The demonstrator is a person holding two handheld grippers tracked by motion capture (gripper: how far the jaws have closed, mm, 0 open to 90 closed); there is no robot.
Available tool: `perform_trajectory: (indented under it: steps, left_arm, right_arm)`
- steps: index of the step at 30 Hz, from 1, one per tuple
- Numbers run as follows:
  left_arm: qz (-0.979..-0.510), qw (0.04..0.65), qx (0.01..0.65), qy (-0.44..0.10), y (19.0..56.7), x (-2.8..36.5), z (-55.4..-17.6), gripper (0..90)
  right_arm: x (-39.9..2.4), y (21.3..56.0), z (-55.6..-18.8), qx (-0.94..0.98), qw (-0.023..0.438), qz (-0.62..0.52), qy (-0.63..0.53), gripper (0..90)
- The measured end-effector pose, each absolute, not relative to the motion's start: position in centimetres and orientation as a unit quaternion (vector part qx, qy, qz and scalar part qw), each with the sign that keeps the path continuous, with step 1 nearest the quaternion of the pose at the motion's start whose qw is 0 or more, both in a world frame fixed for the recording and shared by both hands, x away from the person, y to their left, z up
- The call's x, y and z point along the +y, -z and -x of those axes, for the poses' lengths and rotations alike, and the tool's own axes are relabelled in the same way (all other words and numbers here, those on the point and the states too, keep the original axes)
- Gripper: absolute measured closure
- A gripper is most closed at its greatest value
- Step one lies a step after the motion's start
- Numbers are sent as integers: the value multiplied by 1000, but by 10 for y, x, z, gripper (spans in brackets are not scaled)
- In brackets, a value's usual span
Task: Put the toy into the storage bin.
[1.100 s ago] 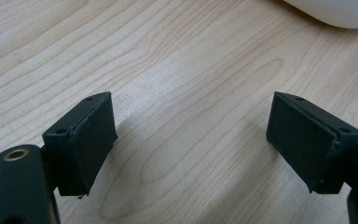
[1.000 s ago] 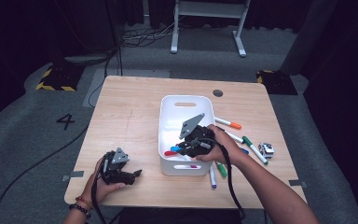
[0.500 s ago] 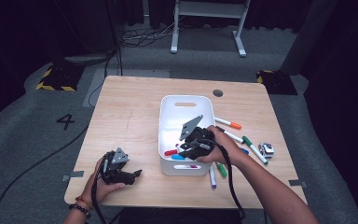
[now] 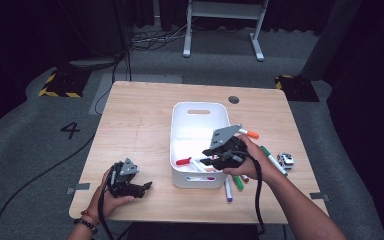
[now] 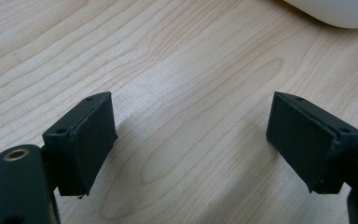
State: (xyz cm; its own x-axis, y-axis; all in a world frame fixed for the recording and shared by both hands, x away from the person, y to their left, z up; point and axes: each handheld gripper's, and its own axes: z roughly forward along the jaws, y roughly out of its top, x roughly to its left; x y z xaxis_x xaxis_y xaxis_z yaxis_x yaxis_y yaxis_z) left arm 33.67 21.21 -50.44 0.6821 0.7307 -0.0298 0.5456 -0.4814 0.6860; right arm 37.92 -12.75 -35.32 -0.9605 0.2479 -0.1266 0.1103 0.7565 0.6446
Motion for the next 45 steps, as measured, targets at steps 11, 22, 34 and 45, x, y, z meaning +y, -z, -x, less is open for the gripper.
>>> perform_trajectory:
  steps: [11,22,34,45]
  left_arm:
    - [-850,344,375,-135,504,212,-337,159]
    - [-851,342,374,-138,504,212,-337,159]
    - [-850,343,374,-137,504,212,-337,159]
    - [-850,345,374,-135,504,212,-337,162]
  right_arm:
    - [-209,341,-343,888,164,-142,-406,654]
    - [-256,410,-342,872,171,-244,-388,644]
    - [-245,469,-343,883,133,-268,-361,633]
    - [-235,483,-351,885,138,-300,-328,607]
